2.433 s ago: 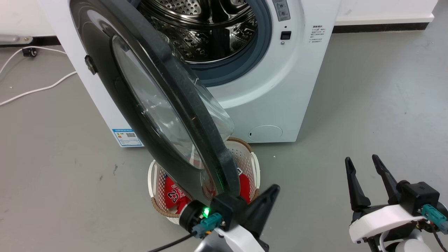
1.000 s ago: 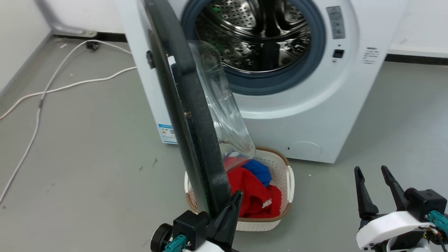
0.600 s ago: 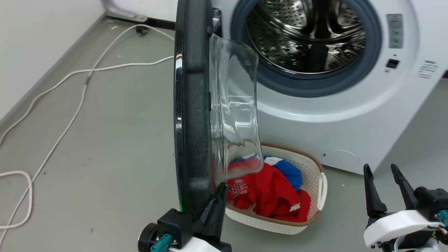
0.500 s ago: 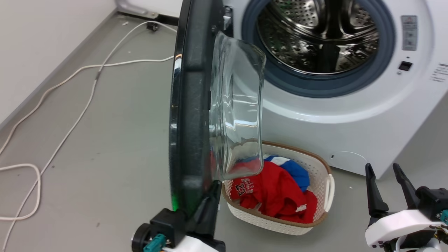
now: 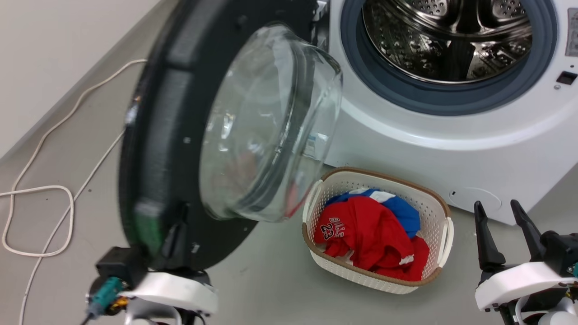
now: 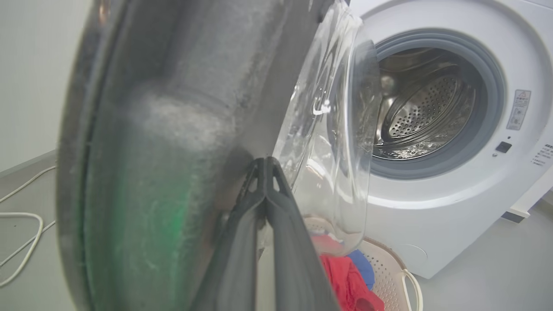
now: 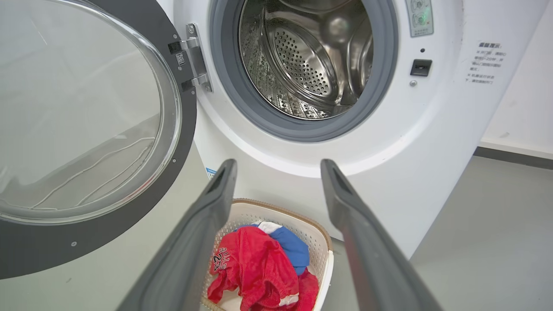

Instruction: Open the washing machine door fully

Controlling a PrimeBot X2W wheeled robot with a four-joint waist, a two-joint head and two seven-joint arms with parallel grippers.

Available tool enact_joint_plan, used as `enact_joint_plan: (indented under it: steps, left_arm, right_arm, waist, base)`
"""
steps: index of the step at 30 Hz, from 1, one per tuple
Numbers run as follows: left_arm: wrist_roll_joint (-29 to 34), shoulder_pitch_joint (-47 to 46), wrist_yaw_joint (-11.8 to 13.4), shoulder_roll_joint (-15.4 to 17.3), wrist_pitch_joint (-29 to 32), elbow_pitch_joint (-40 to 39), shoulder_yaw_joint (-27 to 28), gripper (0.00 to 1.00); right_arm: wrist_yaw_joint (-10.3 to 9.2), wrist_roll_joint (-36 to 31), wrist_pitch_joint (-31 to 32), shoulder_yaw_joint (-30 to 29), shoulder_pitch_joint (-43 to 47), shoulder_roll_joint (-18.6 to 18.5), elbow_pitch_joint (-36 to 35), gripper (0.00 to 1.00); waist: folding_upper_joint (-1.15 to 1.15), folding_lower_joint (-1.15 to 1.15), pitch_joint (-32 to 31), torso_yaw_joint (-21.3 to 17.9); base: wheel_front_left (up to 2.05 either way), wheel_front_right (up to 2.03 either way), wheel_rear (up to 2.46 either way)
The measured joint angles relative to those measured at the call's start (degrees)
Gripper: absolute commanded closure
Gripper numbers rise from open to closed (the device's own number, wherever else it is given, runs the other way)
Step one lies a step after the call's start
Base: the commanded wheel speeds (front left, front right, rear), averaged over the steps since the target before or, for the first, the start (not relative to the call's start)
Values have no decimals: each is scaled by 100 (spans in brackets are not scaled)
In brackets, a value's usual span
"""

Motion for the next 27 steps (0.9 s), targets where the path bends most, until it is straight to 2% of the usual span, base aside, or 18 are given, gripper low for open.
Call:
enact_joint_plan:
  steps: [8,17,22,27]
  left_arm:
    - [-324,-309,-69,309,-205,625,918,100]
    - [-511,-752,-325,589,-272,1392,1764,100]
    - [-495,-1160,-571,762,-275,2052,2328,100]
    - [-288,-1230,-687,740,-282,2232,2544,100]
  right_arm:
    - [0,5,82,-9,-76,-107,-63,0]
    - [0,14,99,7,-214,-179,-87,0]
    - [0,30,103,43,-311,-202,-75,0]
    - [0,38,89,51,-313,-193,-24,0]
  waist:
    - [0,0,272,-255]
    - [0,0,503,-510]
    - [0,0,552,-619]
    - [0,0,517,-679]
  base:
    - [0,0,0]
    - [0,0,0]
    - [0,0,0]
    - [0,0,0]
